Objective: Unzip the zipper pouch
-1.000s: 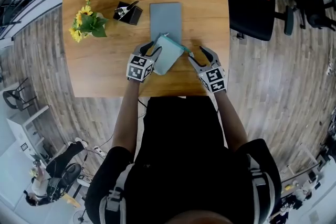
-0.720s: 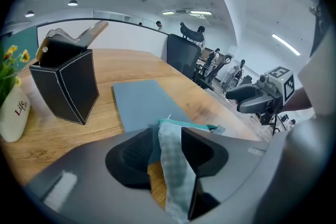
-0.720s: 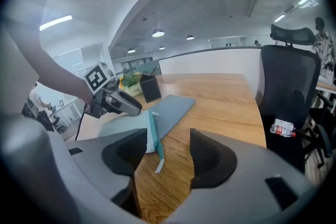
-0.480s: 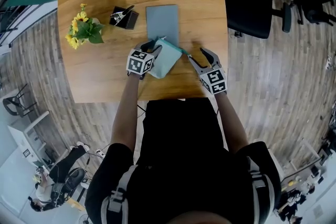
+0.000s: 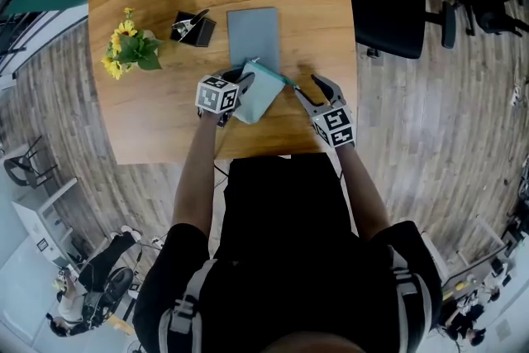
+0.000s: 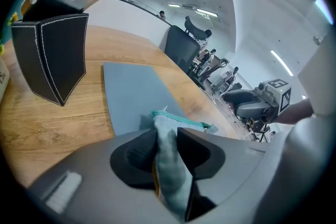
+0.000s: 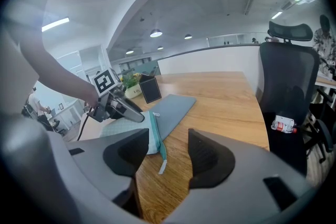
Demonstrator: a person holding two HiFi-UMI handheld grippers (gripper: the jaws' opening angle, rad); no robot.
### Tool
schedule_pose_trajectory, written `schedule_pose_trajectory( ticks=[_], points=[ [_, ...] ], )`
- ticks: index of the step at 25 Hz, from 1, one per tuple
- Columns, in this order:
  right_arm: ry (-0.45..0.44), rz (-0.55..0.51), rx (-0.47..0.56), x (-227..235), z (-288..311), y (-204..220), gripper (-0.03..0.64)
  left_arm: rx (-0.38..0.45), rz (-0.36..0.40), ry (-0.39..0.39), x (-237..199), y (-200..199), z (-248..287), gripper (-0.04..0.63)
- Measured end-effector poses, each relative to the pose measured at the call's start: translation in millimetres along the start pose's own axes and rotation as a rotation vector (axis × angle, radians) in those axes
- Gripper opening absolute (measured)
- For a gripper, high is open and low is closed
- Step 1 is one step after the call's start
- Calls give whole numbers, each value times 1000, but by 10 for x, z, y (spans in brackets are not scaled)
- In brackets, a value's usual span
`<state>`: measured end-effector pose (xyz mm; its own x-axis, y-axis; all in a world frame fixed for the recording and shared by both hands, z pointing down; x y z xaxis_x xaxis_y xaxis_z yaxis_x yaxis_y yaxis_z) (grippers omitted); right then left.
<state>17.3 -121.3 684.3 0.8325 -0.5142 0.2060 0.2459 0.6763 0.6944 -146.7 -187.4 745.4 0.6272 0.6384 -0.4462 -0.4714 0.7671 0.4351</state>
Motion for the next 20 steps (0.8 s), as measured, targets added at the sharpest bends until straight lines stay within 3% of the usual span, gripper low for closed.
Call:
schedule_pose_trajectory(
  ticks=[2,14,20],
  points=[
    [-1,0,5,0,-11,7,233,-1,5,4,31,-13,-8,90],
    [-27,-49,38,-95,-75,-106,225,115,49,-24,376,-14,-376,57],
    [-60,-98,52,-190,-118,-144,221,173,31,-62,530,95,-584,48]
  ],
)
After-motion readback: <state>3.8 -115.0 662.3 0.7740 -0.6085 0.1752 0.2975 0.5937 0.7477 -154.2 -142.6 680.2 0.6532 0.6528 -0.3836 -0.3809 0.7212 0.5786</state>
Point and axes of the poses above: the fingertips, and each gripper's own axes: z forward along the fingers, x to its right, y out of its underside, the point moved 2 cm from there along -z, backward along the fingers, and after that the axes turned 8 degrees about -x, right-handed, at the moved point
